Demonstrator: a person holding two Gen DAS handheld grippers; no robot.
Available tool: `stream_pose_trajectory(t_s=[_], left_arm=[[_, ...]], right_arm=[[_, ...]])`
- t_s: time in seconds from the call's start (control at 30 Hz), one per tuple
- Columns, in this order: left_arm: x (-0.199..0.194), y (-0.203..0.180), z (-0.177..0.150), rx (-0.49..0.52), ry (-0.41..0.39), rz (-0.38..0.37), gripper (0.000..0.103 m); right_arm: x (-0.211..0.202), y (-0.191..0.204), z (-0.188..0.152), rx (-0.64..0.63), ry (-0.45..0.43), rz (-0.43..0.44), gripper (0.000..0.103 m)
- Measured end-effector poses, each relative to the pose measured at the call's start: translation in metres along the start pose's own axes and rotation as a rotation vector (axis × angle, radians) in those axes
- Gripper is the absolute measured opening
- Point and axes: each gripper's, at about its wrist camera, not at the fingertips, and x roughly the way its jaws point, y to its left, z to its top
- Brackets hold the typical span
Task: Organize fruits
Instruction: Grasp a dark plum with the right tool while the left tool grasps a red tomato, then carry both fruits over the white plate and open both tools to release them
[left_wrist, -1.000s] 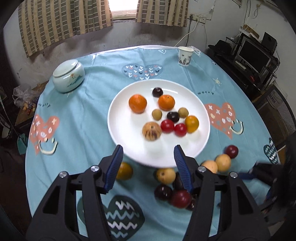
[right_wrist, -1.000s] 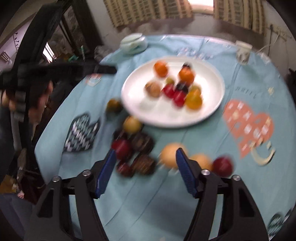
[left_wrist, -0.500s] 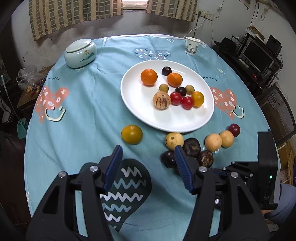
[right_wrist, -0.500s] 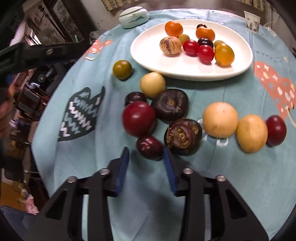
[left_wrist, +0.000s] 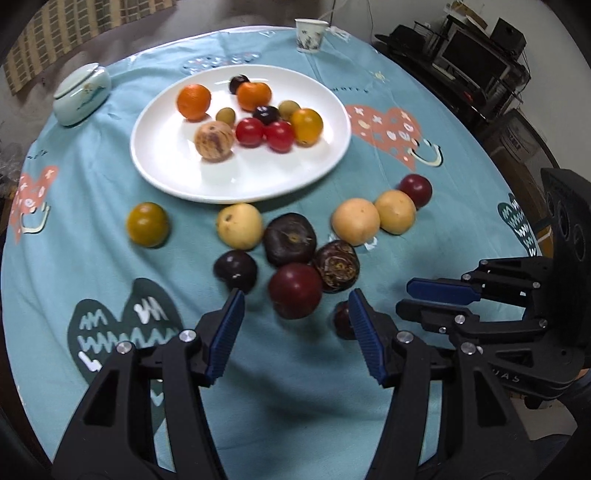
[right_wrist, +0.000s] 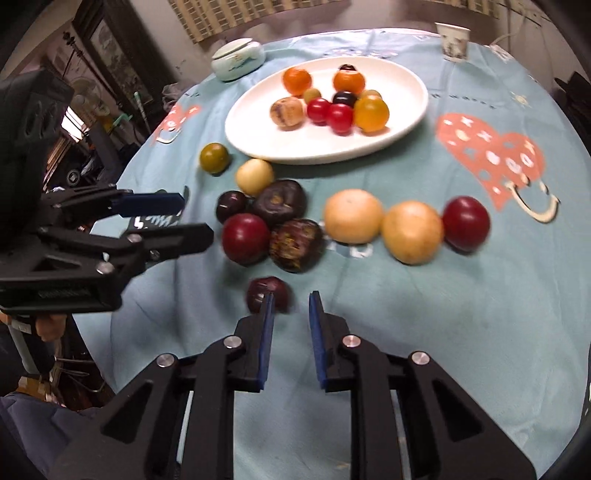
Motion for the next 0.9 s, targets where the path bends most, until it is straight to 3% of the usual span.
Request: stream_pose_trajectory(t_s=[0.2,0.3,0.43,0.47,0.57,0.6,0.77,0.9], left_arm=[[0.029,-0.004,0.004,-0.008,0.047,0.009,0.057],[0.044,-0.001,0.005,-0.021,0.064,0.035,0.041],[0.037,0.006,0.002,-0.051,0.054,0.024,0.04],[0.033,0.008,0.0,-0.051,0.049,0.024,0.04],[0.014,0.017,-0.006,-0.065,0.024,0.022,0.04],[0.01,0.021,-0.007,-0.072,0.016,0.023,0.04],[-0.01,0.034,-0.015,-0.104,-0.011,0.027,0.04],[-0.017,0.039,-0.017,-0.11,-0.021,0.027,0.04]], right_arm=[[0.002,-0.007,-0.007,0.004,0.039,0.044,0.02],[0.005,-0.005,-0.009,-0.016,0.064,0.048,0.02],[0.012,-0.002,-0.007,-0.03,0.072,0.053,0.026],[0.014,-0.001,-0.007,-0.034,0.074,0.047,0.029],[0.023,0.003,-0.004,-0.042,0.082,0.041,0.055],[0.023,0.004,-0.002,-0.044,0.065,0.043,0.056],[0.035,0.016,0.009,-0.076,0.043,0.067,0.056],[0.047,0.031,0.005,-0.172,0.074,-0.033,0.032]])
